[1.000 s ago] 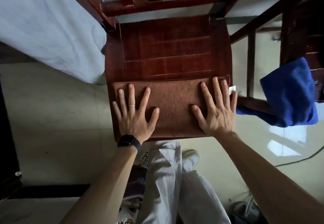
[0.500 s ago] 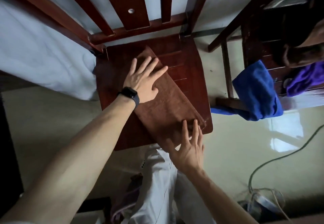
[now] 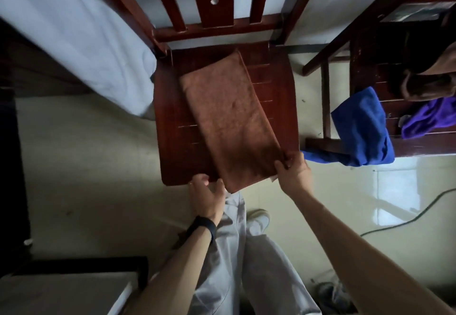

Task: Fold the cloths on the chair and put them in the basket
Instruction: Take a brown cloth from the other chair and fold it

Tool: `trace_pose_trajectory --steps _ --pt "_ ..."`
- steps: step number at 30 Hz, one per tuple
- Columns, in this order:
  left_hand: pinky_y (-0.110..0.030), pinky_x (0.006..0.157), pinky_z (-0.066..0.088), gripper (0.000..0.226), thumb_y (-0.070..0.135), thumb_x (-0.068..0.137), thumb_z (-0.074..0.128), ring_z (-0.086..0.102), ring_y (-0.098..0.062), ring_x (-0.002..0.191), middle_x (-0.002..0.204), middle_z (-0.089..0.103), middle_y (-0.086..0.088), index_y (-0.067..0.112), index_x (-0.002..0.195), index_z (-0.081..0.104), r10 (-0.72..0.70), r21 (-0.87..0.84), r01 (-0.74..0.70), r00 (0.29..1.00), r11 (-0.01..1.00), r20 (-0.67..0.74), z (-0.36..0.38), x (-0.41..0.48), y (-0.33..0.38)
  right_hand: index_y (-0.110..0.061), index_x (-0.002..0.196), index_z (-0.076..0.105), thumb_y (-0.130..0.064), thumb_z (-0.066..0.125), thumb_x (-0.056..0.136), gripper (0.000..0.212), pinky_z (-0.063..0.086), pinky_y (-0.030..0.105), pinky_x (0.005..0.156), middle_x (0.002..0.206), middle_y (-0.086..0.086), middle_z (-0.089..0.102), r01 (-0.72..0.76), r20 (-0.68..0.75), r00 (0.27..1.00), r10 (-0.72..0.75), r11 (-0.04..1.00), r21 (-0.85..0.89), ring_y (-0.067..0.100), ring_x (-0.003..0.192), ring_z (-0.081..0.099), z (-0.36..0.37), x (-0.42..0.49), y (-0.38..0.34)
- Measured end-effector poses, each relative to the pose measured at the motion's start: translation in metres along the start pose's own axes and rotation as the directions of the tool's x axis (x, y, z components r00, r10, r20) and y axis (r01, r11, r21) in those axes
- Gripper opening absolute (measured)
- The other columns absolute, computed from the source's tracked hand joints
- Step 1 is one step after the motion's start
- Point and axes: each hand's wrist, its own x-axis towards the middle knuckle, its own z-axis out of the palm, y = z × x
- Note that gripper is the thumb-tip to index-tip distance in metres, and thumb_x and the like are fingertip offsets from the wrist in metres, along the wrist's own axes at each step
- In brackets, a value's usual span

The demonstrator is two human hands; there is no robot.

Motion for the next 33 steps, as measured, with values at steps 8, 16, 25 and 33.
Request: trace_pose_trajectory --steps 8,16,25,33 --pt "-0.031 0.067 0.056 0.026 0.052 0.076 0.062 0.069 -0.022 0.081 0.084 0.07 0.003 0.027 0.08 0.061 -0.17 -0.195 0.235 0.939 0.952 0.3 0.007 -0.008 -0.016 -0.021 0.102 0.065 -0.039 0.064 0.091 0.021 0.05 0.035 0.087 0.101 0.002 0.072 -0.066 0.066 0.996 0.06 0.993 0.094 0.025 0.095 0.065 0.0 -0.012 0.015" --pt "-0.023 0.041 0.039 0.021 0.02 0.089 0.067 0.052 -0.011 0.043 0.09 0.069 -0.03 0.002 0.093 0.058 -0.183 -0.291 0.265 0.942 0.919 0.281 -0.051 -0.048 -0.015 -0.008 0.109 0.052 -0.025 0.071 0.091 0.031 0.052 0.032 0.06 0.067 0.01 0.068 -0.253 0.221 0.959 0.179 0.89 0.38 0.019 0.056 0.059 -0.008 -0.09 0.031" --pt "-0.018 0.049 0.044 0.015 0.026 0.092 0.067 0.06 -0.005 0.054 0.082 0.072 -0.006 0.015 0.102 0.068 -0.007 -0.338 0.091 0.97 0.937 0.243 -0.111 -0.095 0.012 -0.024 0.094 0.062 -0.016 0.061 0.096 0.009 0.056 0.04 0.067 0.083 0.009 0.075 -0.056 0.182 0.983 -0.023 0.907 0.416 0.015 0.063 0.07 -0.027 -0.155 0.026" --pt "-0.02 0.074 0.051 0.024 0.036 0.08 0.078 0.066 -0.009 0.078 0.088 0.071 0.009 0.024 0.101 0.074 0.273 0.038 -0.291 0.929 0.956 0.248 -0.13 -0.022 0.054 -0.034 0.098 0.071 -0.027 0.075 0.086 0.015 0.043 0.007 0.061 0.078 -0.013 0.071 0.209 0.117 0.967 -0.228 0.966 0.15 -0.003 0.071 0.065 -0.053 -0.099 -0.022"
